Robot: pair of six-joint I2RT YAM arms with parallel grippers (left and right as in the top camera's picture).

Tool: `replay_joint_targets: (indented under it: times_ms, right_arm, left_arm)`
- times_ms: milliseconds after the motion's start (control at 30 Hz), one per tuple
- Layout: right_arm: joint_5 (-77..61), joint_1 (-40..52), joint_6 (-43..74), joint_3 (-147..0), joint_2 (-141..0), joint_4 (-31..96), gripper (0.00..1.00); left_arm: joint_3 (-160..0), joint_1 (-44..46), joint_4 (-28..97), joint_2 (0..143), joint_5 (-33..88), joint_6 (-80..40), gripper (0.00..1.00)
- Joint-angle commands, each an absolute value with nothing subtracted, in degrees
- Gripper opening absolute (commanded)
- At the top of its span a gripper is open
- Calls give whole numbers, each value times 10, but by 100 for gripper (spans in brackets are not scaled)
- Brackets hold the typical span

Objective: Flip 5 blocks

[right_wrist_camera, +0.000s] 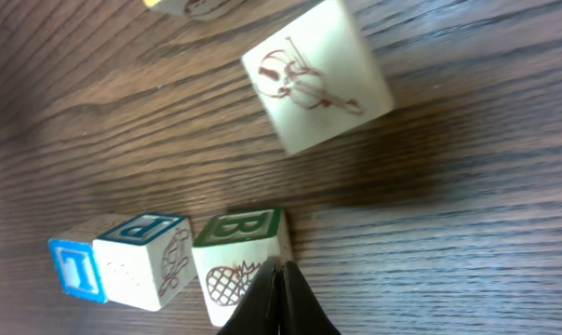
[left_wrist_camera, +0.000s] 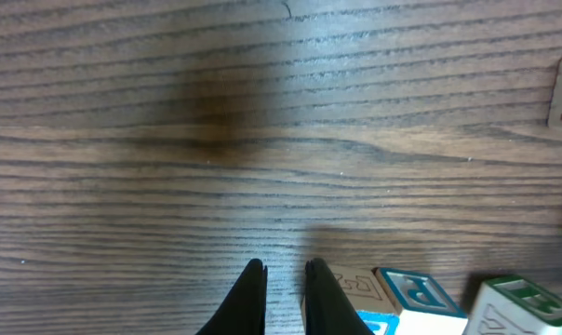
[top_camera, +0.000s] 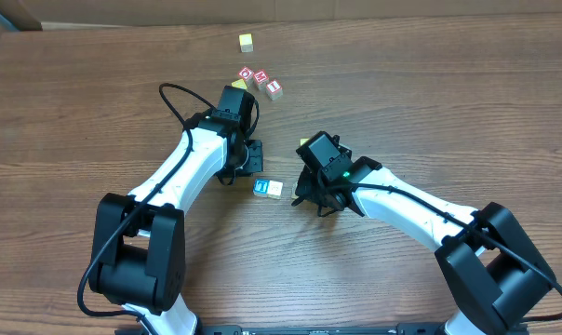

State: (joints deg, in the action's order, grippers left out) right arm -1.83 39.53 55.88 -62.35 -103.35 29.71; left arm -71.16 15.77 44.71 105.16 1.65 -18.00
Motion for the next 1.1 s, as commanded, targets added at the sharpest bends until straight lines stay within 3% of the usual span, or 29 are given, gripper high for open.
replay_joint_targets:
  times_ms: [0,1067]
  right_arm:
    - [9,398,564,-618,-1018,299,4]
    - [-7,428,573,-591,-1037,248,4]
  left_arm:
    - [-704,157,448,1056,11,-184,9]
    - [-704,157,448,1056,11,-184,10]
